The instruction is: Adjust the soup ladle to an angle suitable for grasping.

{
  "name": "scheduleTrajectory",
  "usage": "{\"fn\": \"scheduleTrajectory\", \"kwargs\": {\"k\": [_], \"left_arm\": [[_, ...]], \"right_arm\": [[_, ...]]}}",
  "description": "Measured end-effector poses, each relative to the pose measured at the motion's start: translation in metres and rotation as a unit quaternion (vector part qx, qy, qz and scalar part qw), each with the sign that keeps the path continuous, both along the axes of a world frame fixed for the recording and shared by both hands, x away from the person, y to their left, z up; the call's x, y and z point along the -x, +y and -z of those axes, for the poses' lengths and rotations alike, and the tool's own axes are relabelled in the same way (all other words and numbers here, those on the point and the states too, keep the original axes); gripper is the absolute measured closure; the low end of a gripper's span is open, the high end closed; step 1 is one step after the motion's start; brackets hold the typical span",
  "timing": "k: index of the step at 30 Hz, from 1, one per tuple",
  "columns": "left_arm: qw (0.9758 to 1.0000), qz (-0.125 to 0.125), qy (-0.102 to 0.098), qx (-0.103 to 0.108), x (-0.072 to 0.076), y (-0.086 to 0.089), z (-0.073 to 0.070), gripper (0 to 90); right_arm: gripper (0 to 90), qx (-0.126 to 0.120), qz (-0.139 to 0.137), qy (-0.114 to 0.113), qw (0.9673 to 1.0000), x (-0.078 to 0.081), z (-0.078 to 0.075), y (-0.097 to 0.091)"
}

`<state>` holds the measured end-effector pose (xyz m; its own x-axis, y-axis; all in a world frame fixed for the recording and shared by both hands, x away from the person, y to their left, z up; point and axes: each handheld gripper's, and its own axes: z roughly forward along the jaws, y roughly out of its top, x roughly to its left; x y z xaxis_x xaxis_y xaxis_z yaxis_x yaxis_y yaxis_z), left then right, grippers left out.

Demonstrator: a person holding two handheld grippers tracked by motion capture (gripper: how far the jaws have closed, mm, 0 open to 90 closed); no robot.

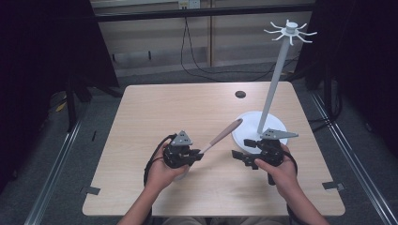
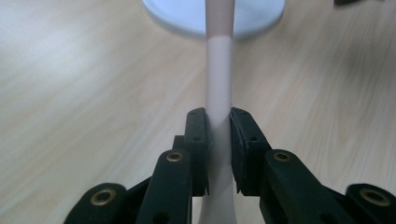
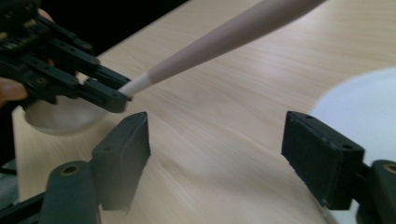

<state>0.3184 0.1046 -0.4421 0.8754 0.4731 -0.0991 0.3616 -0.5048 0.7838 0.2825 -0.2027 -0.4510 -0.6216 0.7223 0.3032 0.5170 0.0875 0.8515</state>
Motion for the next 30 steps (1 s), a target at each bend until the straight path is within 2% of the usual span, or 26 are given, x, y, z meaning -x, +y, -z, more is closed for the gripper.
{"fn": "scheduleTrajectory", "kwargs": {"k": [1,2,3,4,7,8,10,11,12,13,14,15,16,17,18,19,20,21,22,23,24,25,26,27,28,30], "left_arm": [[0.9999,-0.006,0.001,0.014,0.001,0.000,-0.001,78.4],[0.9995,-0.010,-0.002,0.029,0.002,0.000,-0.001,78.4],[0.9987,-0.008,-0.006,0.050,0.004,-0.003,-0.002,78.4],[0.9987,-0.008,-0.006,0.050,0.004,-0.003,-0.002,78.4],[0.9968,-0.009,-0.016,0.078,0.009,-0.009,-0.003,78.4],[0.9963,-0.005,-0.014,0.085,0.010,-0.010,-0.003,78.3],[0.9959,0.000,-0.021,0.089,0.014,-0.016,-0.003,78.3],[0.9955,0.008,-0.023,0.092,0.016,-0.019,-0.002,78.3],[0.9955,0.008,-0.023,0.092,0.016,-0.019,-0.002,78.3],[0.9951,0.006,-0.025,0.095,0.017,-0.020,-0.003,78.3],[0.9945,0.004,-0.027,0.101,0.017,-0.020,-0.003,78.3],[0.9939,0.004,-0.025,0.107,0.017,-0.021,-0.003,78.1],[0.9928,0.008,-0.025,0.117,0.016,-0.021,-0.002,78.1],[0.9909,0.007,-0.019,0.133,0.015,-0.020,0.000,76.8],[0.9909,0.007,-0.019,0.133,0.015,-0.020,0.000,75.9],[0.9894,0.006,-0.021,0.144,0.015,-0.020,0.000,74.6],[0.9894,0.006,-0.021,0.144,0.015,-0.020,0.000,69.7],[0.9889,-0.004,-0.021,0.147,0.015,-0.018,-0.001,62.6],[0.9889,-0.004,-0.021,0.147,0.015,-0.018,-0.001,54.5],[0.9887,-0.012,-0.020,0.148,0.013,-0.013,-0.001,49.6],[0.9887,-0.012,-0.020,0.148,0.013,-0.013,-0.001,46.8],[0.9902,-0.022,-0.027,0.135,0.013,-0.008,-0.001,42.3],[0.9902,-0.022,-0.027,0.135,0.013,-0.008,-0.001,37.4],[0.9910,-0.034,-0.029,0.126,0.012,-0.004,-0.001,33.6],[0.9910,-0.034,-0.029,0.126,0.012,-0.004,-0.001,30.4],[0.9923,-0.046,-0.031,0.111,0.010,-0.001,0.001,26.9]], "right_arm": [[26.1,-0.019,-0.002,-0.006,0.9998,-0.001,-0.003,0.010],[26.1,-0.019,-0.002,-0.006,0.9998,-0.001,-0.003,0.010],[27.3,-0.031,-0.002,-0.011,0.9995,-0.002,-0.005,0.019],[27.3,-0.031,-0.002,-0.011,0.9995,-0.002,-0.005,0.019],[30.0,-0.062,0.004,-0.009,0.9980,-0.006,-0.007,0.031],[35.9,-0.076,0.008,-0.009,0.9970,-0.008,-0.007,0.034],[40.9,-0.101,0.008,-0.016,0.9948,-0.010,-0.008,0.038],[49.4,-0.113,0.013,-0.018,0.9933,-0.012,-0.011,0.041],[49.4,-0.113,0.013,-0.018,0.9933,-0.012,-0.011,0.041],[59.2,-0.118,0.011,-0.019,0.9927,-0.012,-0.013,0.042],[64.1,-0.110,0.027,-0.024,0.9932,-0.011,-0.015,0.042],[70.3,-0.146,0.023,-0.009,0.9890,-0.012,-0.019,0.042],[70.3,-0.146,0.023,-0.009,0.9890,-0.012,-0.019,0.042],[76.9,-0.170,0.008,-0.003,0.9853,-0.012,-0.024,0.042],[76.9,-0.170,0.008,-0.003,0.9853,-0.012,-0.024,0.042],[77.6,-0.157,-0.006,-0.021,0.9874,-0.011,-0.033,0.045],[77.6,-0.157,-0.006,-0.021,0.9874,-0.011,-0.033,0.045],[77.7,-0.142,-0.016,-0.039,0.9889,-0.012,-0.042,0.045],[77.7,-0.142,-0.016,-0.039,0.9889,-0.012,-0.042,0.045],[77.7,-0.132,-0.014,-0.052,0.9898,-0.015,-0.050,0.041],[77.7,-0.132,-0.014,-0.052,0.9898,-0.015,-0.050,0.041],[77.8,-0.122,-0.009,-0.064,0.9904,-0.017,-0.058,0.035],[77.8,-0.122,-0.009,-0.064,0.9904,-0.017,-0.058,0.035],[77.8,-0.105,-0.007,-0.079,0.9913,-0.019,-0.066,0.031],[77.8,-0.105,-0.007,-0.079,0.9913,-0.019,-0.066,0.031],[77.7,-0.086,-0.003,-0.094,0.9918,-0.021,-0.075,0.027]]}}
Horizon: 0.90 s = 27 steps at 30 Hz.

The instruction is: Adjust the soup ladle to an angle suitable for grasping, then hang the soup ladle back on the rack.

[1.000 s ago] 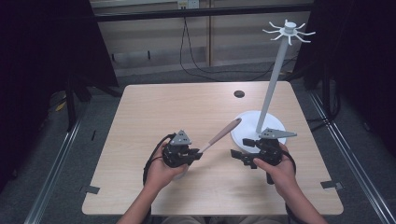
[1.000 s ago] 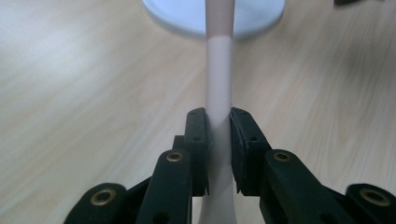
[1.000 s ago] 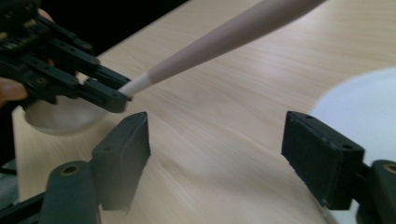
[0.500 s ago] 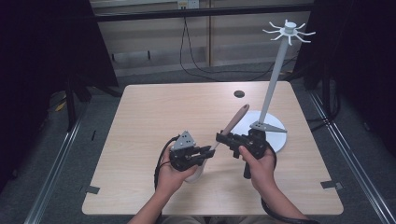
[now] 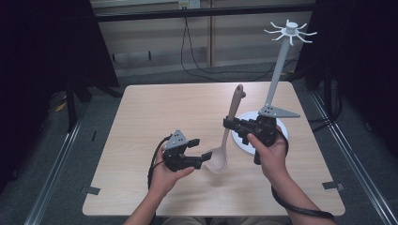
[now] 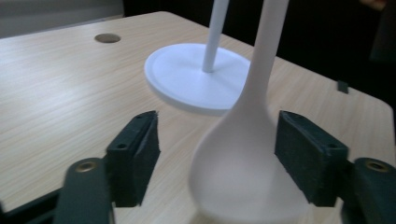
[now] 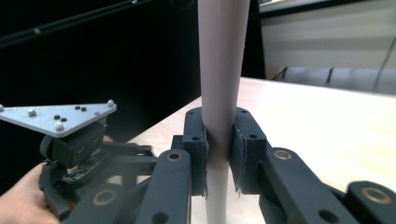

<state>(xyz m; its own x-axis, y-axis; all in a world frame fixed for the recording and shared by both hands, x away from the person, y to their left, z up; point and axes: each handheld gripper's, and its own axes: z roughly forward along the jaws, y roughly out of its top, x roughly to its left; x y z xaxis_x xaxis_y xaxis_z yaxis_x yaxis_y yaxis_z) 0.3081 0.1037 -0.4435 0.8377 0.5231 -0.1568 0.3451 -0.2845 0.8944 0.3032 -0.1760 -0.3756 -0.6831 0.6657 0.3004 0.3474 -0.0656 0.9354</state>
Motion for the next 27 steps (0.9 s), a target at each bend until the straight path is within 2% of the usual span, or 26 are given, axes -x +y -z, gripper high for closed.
{"fn": "scheduleTrajectory", "kwargs": {"k": [4,8,11,17,23,27], "left_arm": [[0.9998,-0.009,0.008,-0.015,-0.002,0.001,0.007,20.0],[0.9994,-0.013,0.016,-0.028,-0.004,0.001,0.012,14.8],[0.9990,-0.014,0.023,-0.036,-0.005,0.000,0.016,13.1],[0.9986,-0.009,0.023,-0.046,-0.006,0.000,0.020,12.0],[0.9982,-0.009,0.026,-0.053,-0.006,-0.001,0.023,11.3],[0.9981,-0.008,0.024,-0.055,-0.007,-0.001,0.023,10.8]], "right_arm": [[77.8,0.027,0.005,-0.019,0.9994,-0.006,-0.017,-0.007],[77.7,0.044,0.008,-0.027,0.9986,-0.011,-0.028,-0.012],[77.7,0.050,0.012,-0.034,0.9981,-0.016,-0.039,-0.019],[77.7,0.063,0.020,-0.047,0.9967,-0.023,-0.058,-0.029],[77.7,0.054,0.024,-0.040,0.9975,-0.028,-0.063,-0.037],[77.7,0.061,0.025,-0.045,0.9968,-0.030,-0.066,-0.039]]}}
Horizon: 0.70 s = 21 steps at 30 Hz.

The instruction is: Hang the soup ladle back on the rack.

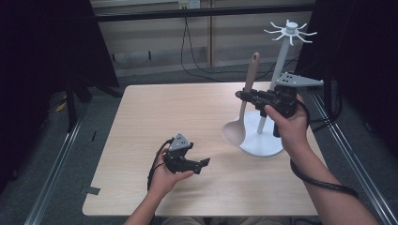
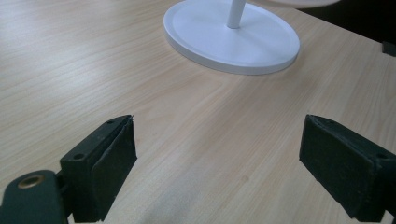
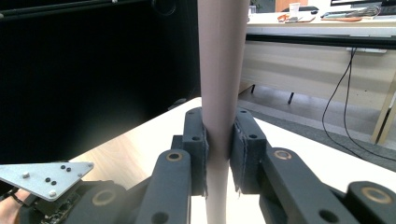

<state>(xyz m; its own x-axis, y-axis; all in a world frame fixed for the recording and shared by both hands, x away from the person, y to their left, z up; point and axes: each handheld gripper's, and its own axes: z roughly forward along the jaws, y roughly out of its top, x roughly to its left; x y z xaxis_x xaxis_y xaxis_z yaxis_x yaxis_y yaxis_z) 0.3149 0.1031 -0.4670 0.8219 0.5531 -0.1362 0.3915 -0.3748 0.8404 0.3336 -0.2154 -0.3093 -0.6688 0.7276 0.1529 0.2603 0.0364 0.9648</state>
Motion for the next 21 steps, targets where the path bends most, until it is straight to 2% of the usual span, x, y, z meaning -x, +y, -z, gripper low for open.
{"fn": "scheduleTrajectory", "kwargs": {"k": [4,9,15,21], "left_arm": [[1.0000,-0.004,0.001,-0.007,-0.001,0.001,0.002,10.3],[1.0000,-0.004,0.002,-0.002,-0.002,0.002,0.002,10.1],[1.0000,-0.002,0.003,-0.006,-0.002,0.001,0.003,10.1],[1.0000,-0.001,0.005,-0.004,-0.002,-0.001,0.003,10.0]], "right_arm": [[77.7,0.002,0.001,-0.001,1.0000,-0.003,-0.005,-0.001],[77.7,0.013,0.006,-0.004,0.9999,-0.007,-0.011,-0.002],[77.7,0.022,0.009,-0.007,0.9997,-0.012,-0.015,-0.003],[77.7,0.015,0.009,-0.010,0.9998,-0.012,-0.021,-0.005]]}}
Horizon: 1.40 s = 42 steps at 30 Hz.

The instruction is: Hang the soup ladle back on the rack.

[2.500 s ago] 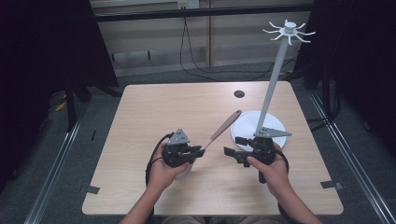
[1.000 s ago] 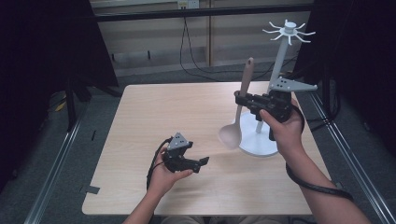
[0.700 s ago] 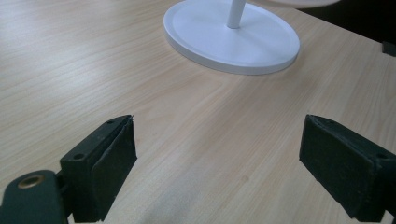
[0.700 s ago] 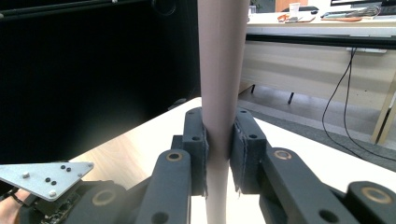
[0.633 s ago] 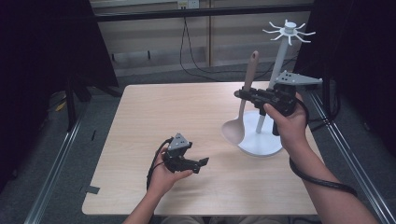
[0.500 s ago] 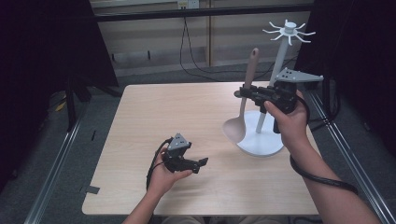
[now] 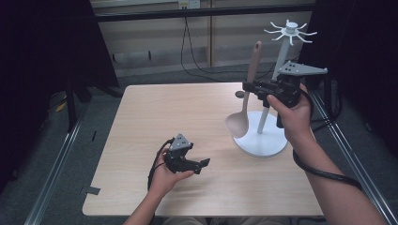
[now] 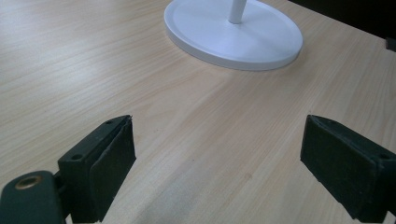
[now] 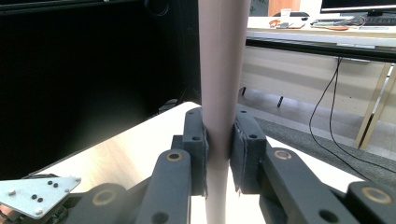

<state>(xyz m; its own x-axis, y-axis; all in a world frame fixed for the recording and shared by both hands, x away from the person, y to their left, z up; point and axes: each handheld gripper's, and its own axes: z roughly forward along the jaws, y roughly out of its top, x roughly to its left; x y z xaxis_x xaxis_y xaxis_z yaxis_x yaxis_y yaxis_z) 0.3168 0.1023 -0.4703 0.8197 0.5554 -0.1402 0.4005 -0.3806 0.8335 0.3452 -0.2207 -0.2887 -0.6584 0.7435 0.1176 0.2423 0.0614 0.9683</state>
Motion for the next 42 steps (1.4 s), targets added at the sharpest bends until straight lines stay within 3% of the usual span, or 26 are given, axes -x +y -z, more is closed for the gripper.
{"fn": "scheduleTrajectory", "kwargs": {"k": [6,9,13,26,42], "left_arm": [[1.0000,0.000,-0.001,0.001,0.000,0.001,-0.001,9.8],[1.0000,0.000,-0.002,0.001,0.000,0.001,-0.002,9.6],[1.0000,0.000,-0.001,0.001,0.000,0.001,-0.001,9.6],[1.0000,0.001,-0.004,0.002,0.001,0.001,-0.002,9.6],[1.0000,0.001,-0.004,0.000,0.001,0.001,-0.002,9.7]], "right_arm": [[77.7,-0.003,0.004,-0.003,1.0000,0.002,-0.005,-0.004],[77.7,-0.016,0.008,-0.005,0.9998,0.003,-0.007,-0.008],[77.7,-0.012,0.010,-0.009,0.9998,0.004,-0.010,-0.009],[77.6,-0.025,0.020,-0.008,0.9995,0.005,-0.009,-0.018],[77.6,-0.025,0.029,-0.004,0.9993,0.005,-0.007,-0.022]]}}
